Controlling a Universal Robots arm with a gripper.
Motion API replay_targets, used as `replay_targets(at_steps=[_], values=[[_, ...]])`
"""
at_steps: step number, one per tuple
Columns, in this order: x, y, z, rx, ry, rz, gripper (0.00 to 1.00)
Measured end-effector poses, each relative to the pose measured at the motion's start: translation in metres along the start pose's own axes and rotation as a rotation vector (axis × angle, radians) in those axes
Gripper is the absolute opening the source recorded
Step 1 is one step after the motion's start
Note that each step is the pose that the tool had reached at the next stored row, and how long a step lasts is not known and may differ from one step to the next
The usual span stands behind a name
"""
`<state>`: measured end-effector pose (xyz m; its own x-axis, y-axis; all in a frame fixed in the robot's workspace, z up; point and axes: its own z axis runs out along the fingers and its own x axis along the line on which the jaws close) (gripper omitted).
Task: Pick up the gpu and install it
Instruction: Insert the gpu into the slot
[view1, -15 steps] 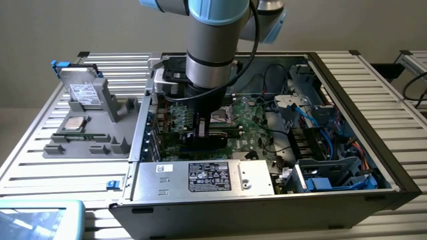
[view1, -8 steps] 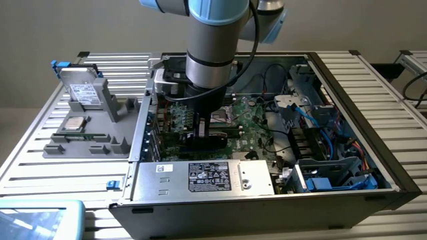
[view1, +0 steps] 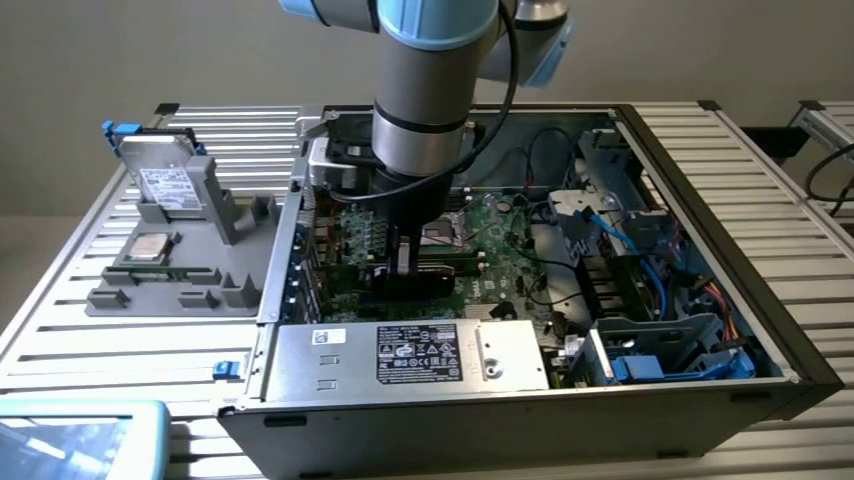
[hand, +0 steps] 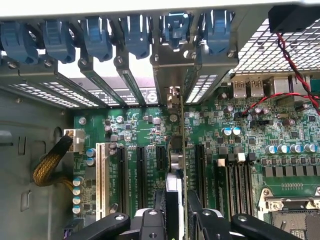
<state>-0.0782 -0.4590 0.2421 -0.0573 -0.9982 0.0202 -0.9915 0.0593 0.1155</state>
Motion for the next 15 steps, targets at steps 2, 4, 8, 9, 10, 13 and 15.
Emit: replay_targets(at_steps=[2, 4, 8, 9, 10, 13, 15], values=[[0.0, 0.0, 0.0, -0.0011, 0.0002, 0.0, 0.28], [0.0, 0.0, -0.0001, -0.0019, 0.0002, 0.0, 0.28], [-0.0001, 0.0, -0.0003, -0.0041, 0.0005, 0.0, 0.28], [-0.0001, 0.0, -0.0004, -0.0044, 0.0005, 0.0, 0.28], [0.0, 0.0001, -0.0005, -0.0045, 0.0004, 0.0, 0.28], [0.0003, 0.0002, -0.0005, -0.0046, 0.0005, 0.0, 0.28], [0.0003, 0.0002, -0.0006, -0.0046, 0.0005, 0.002, 0.28]])
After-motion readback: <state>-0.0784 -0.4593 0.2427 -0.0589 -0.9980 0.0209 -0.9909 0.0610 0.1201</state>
